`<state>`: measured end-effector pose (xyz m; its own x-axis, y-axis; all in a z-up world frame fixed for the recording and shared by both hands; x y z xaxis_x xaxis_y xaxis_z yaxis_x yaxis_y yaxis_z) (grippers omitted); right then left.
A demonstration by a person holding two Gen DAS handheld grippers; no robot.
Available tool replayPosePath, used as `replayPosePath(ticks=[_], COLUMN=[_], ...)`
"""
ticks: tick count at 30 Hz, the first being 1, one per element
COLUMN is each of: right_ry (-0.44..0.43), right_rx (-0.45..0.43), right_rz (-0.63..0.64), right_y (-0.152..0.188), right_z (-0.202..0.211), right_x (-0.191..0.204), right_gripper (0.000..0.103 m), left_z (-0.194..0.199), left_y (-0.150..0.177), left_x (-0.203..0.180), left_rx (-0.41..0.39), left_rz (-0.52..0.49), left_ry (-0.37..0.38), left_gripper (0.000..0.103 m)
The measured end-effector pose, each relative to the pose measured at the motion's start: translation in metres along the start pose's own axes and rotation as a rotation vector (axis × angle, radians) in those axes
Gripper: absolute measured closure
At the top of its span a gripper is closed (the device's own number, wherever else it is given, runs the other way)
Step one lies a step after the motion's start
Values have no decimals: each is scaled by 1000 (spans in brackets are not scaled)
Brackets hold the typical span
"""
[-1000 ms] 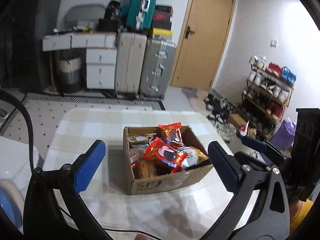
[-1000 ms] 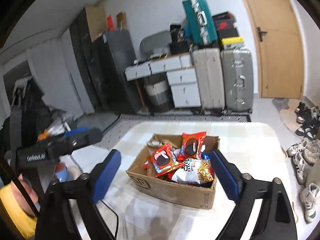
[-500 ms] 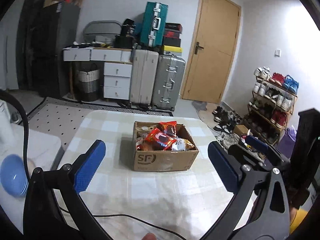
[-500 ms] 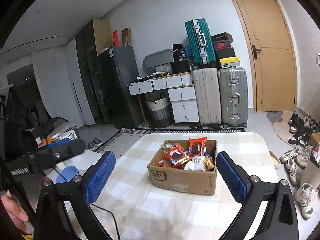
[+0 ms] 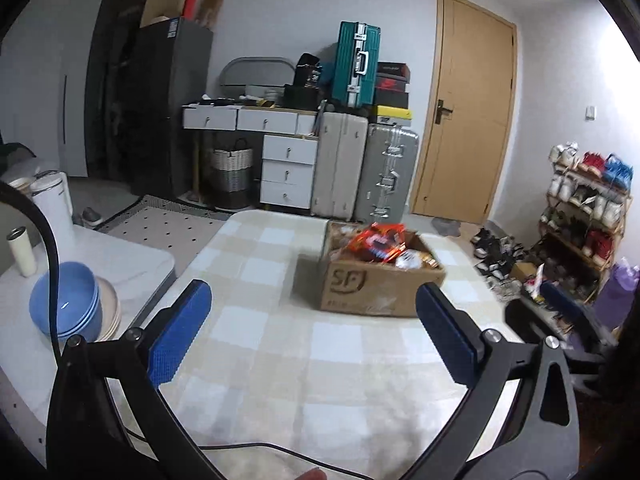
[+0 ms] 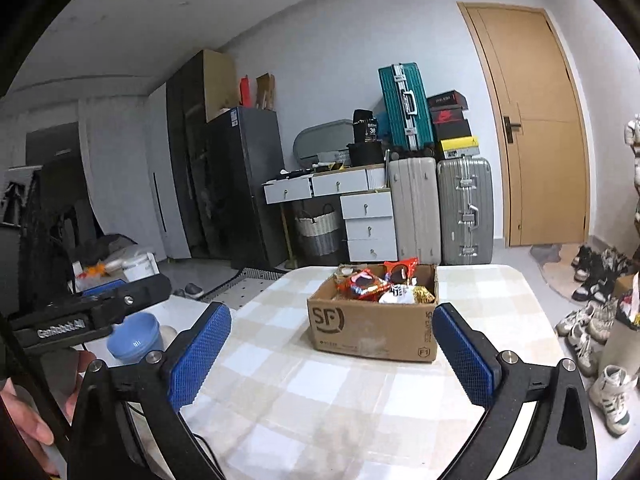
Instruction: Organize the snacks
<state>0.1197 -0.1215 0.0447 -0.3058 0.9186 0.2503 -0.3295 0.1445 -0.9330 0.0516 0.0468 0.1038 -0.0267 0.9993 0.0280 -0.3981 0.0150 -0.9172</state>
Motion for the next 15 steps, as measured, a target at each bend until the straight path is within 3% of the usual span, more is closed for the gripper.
replayPosePath(ticks=[3,5,15], right_ry=[15,22,47], right_rx=[26,35,45], right_rz=[44,50,-11], right_y=[16,23,29], right_z=[-8,-13,-24], right_x=[2,0,-13], right_gripper=[1,1,1], left_z=[-14,-16,-40], left_y=[12,13,6], left_x=[4,7,-12], left_rx=[33,15,-2], left_rz=[3,13,-79], left_ry=[12,22,-6], left_gripper=[1,1,1])
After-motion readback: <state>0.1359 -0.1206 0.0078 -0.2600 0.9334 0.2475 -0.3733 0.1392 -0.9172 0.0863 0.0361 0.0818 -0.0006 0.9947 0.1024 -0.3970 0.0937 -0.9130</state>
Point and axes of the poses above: each gripper's, at about its wrist camera, not at the fingertips, and z roughly against the way its jaws point, x to its left, y to its underside, the point moved 8 cm from there along -z, roughly the way its jaws point, and after that the axes turned 9 degrees about -z, right-handed, at the moved point
